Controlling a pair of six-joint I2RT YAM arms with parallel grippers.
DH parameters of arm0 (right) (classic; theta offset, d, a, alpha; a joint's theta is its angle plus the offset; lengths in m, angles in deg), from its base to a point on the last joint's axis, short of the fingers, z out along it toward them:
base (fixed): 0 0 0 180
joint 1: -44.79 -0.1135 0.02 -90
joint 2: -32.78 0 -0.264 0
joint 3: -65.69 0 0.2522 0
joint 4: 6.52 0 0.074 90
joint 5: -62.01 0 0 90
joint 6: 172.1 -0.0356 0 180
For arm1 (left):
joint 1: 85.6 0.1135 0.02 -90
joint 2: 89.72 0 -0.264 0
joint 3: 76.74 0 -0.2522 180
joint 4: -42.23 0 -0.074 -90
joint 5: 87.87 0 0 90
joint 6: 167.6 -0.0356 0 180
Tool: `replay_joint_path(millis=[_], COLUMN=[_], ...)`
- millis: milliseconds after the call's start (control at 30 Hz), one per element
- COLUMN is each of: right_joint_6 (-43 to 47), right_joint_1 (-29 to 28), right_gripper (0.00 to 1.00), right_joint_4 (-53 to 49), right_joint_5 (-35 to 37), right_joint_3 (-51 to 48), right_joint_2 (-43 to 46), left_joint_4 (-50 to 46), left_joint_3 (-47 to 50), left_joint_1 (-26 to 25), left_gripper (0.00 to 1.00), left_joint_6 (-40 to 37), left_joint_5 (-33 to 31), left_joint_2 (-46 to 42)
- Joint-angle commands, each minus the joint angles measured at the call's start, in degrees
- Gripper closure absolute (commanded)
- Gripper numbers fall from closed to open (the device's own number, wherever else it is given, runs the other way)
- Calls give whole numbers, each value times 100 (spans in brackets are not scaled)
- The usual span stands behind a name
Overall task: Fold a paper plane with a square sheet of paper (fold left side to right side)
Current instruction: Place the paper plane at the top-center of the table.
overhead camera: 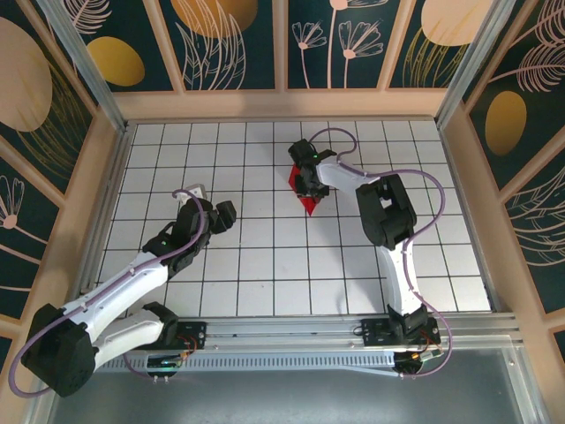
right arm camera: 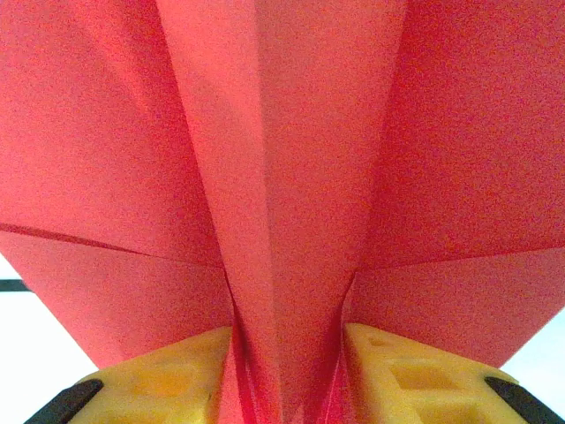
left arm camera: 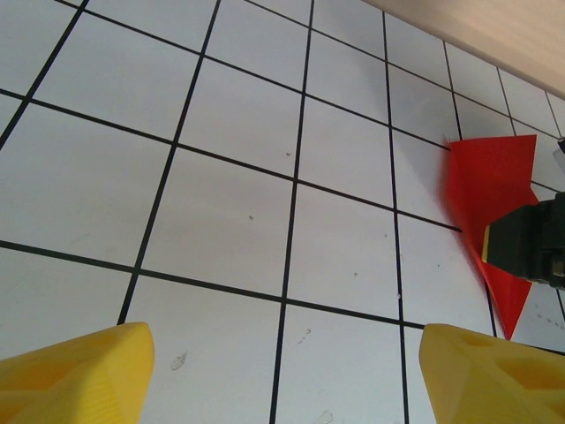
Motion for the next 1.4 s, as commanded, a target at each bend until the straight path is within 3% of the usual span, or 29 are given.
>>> replay_joint_path(millis=[0, 1000, 1200, 1367], right_joint_6=[55, -117, -121, -13], right_joint_1=[26, 18, 23, 26], right_gripper=[64, 64, 57, 44], right_joint_4=[28, -62, 1, 263], right_joint_5=[-87, -113, -62, 78], right_joint_3=[-102, -297, -560, -1046], right_joint_2=[362, 863, 1342, 2126], left_joint_4=[38, 64, 81, 95], left_joint_3=[-186, -348, -372, -462], left_joint_1=[15, 15, 15, 15], left_gripper=[21, 19, 9, 2], left_joint_6=[-88, -121, -183, -239], left_joint_5=[-72, -25, -229, -409], left_joint_2=[45, 208, 201, 227])
